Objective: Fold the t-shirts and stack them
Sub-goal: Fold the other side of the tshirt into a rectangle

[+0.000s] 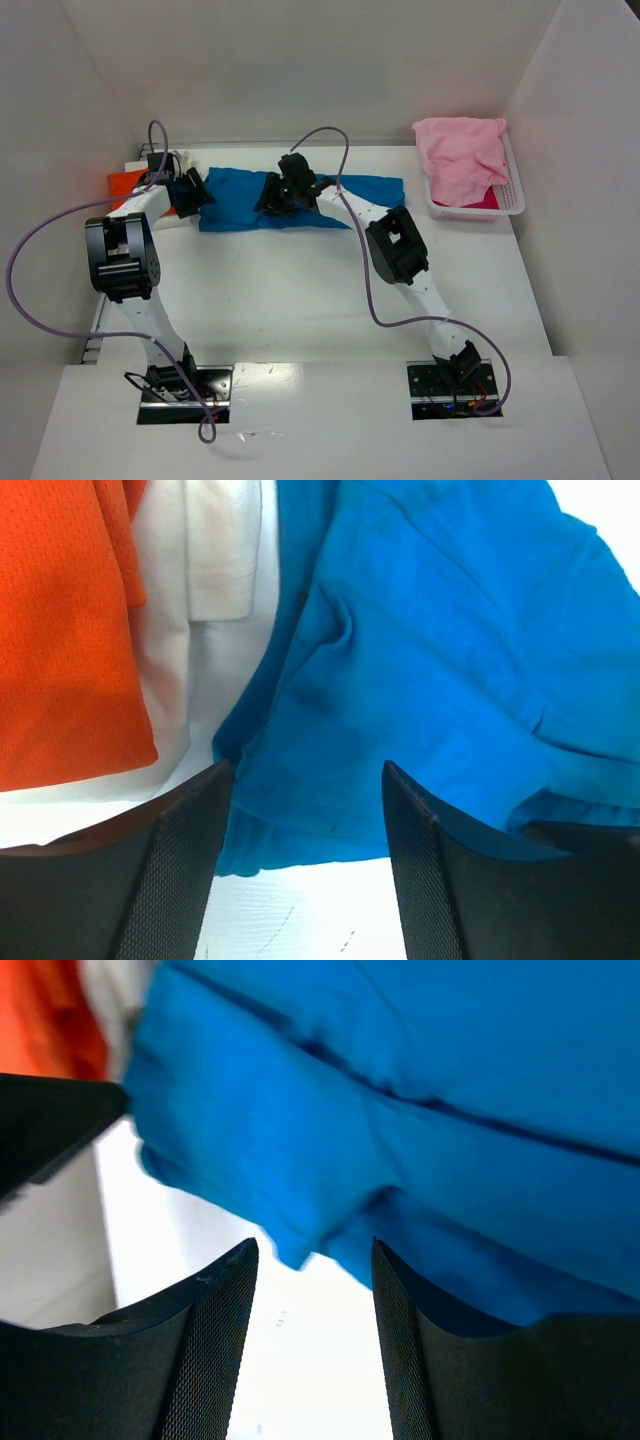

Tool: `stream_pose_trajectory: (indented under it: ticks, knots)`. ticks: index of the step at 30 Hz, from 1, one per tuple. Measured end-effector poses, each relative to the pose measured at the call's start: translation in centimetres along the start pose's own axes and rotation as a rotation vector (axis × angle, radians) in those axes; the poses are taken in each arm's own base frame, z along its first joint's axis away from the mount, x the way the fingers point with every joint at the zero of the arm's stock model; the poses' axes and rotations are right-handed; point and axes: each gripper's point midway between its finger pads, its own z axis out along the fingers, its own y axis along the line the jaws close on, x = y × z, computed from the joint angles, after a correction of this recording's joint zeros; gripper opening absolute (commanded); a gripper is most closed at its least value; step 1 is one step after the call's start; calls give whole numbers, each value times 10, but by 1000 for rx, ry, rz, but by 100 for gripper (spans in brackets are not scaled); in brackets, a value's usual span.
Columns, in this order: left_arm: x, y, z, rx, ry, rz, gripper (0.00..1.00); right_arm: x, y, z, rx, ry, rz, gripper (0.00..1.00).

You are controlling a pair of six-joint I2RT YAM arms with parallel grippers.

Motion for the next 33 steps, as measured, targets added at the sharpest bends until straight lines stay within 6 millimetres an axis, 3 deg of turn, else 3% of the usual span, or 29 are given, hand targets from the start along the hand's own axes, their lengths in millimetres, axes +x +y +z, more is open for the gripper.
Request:
stream_pose_trajectory:
  ticks: [3,6,17,23,28,33]
  knots:
    - [1,1,2,-4,3,2,56,-12,15,0,-37,-28,-12,55]
    - [5,5,6,-13,16,-1,55,-14,17,3,-47,-32,-12,55]
    - [10,9,11,-22,32,-4,55,13,-4,20,10,36,2,55]
    - [14,11,15,-27,43,-3,27,20,-9,24,17,44,12,40]
    - [13,11,15,-27,41,-1,21,21,-7,24,12,43,19,27]
    - [12,13,15,-29,39,0,27,18,-1,23,1,36,15,30]
